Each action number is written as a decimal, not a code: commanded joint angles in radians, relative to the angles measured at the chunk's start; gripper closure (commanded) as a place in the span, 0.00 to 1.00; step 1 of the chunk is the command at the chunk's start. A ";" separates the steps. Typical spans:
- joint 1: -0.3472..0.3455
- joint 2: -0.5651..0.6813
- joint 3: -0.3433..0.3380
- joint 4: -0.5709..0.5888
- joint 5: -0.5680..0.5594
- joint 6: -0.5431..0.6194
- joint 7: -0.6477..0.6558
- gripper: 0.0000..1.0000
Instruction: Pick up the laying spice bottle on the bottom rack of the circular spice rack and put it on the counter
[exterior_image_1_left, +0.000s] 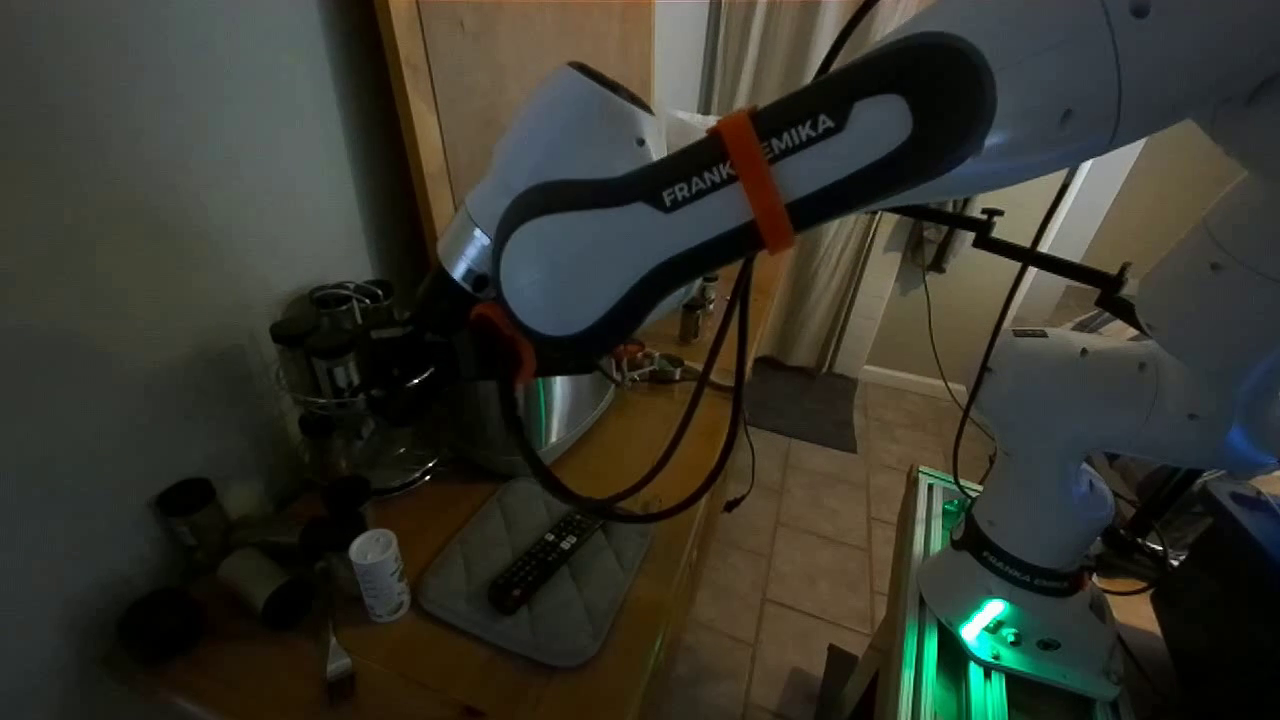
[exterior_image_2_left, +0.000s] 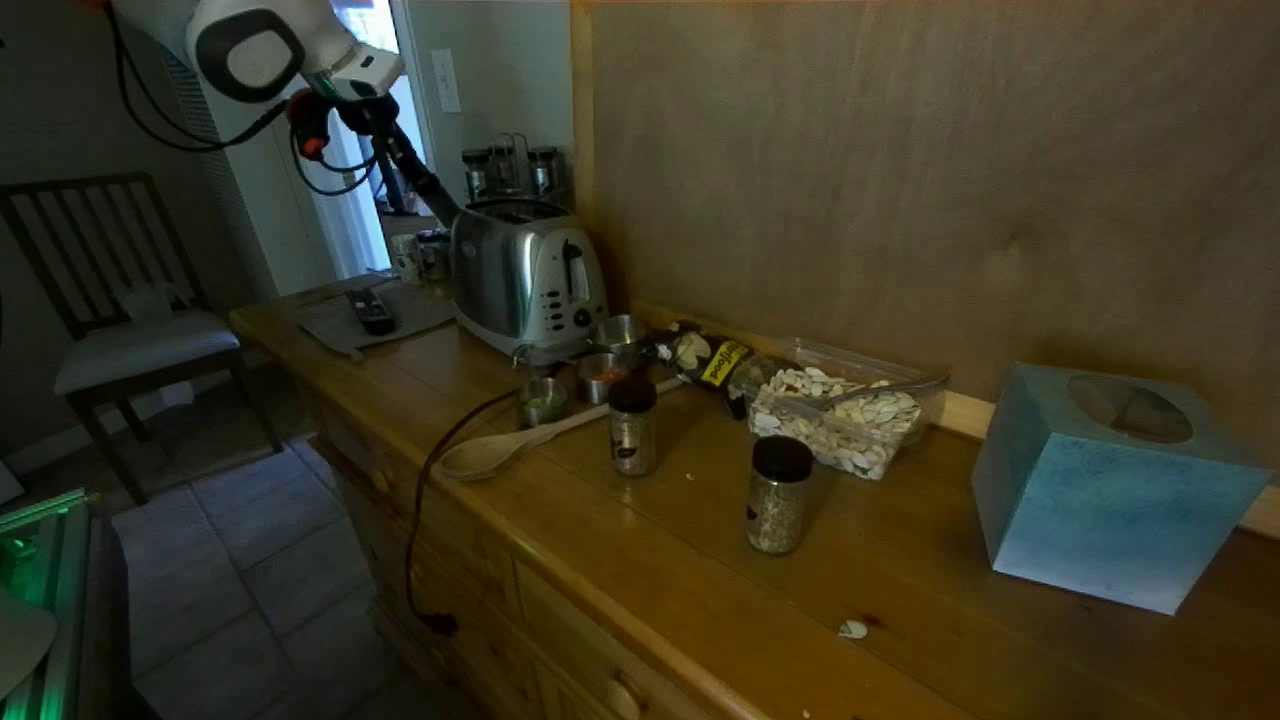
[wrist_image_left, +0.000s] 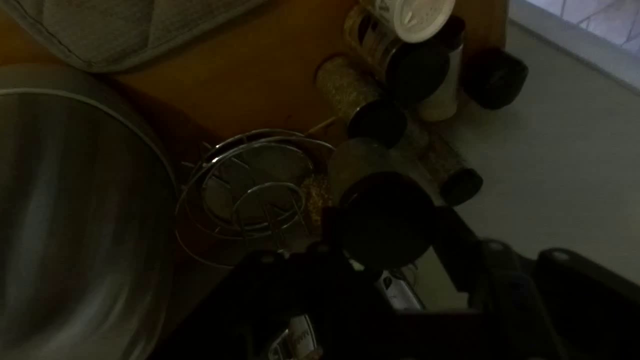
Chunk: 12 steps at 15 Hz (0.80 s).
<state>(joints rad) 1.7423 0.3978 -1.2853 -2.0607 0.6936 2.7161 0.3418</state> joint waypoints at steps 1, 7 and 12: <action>0.063 0.040 -0.114 0.095 -0.135 -0.254 0.092 0.75; -0.027 -0.132 0.015 0.220 -0.541 -0.594 0.200 0.75; 0.011 -0.090 -0.046 0.220 -0.460 -0.697 0.153 0.50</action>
<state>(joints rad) 1.7530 0.3078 -1.3314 -1.8411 0.2339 2.0173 0.4951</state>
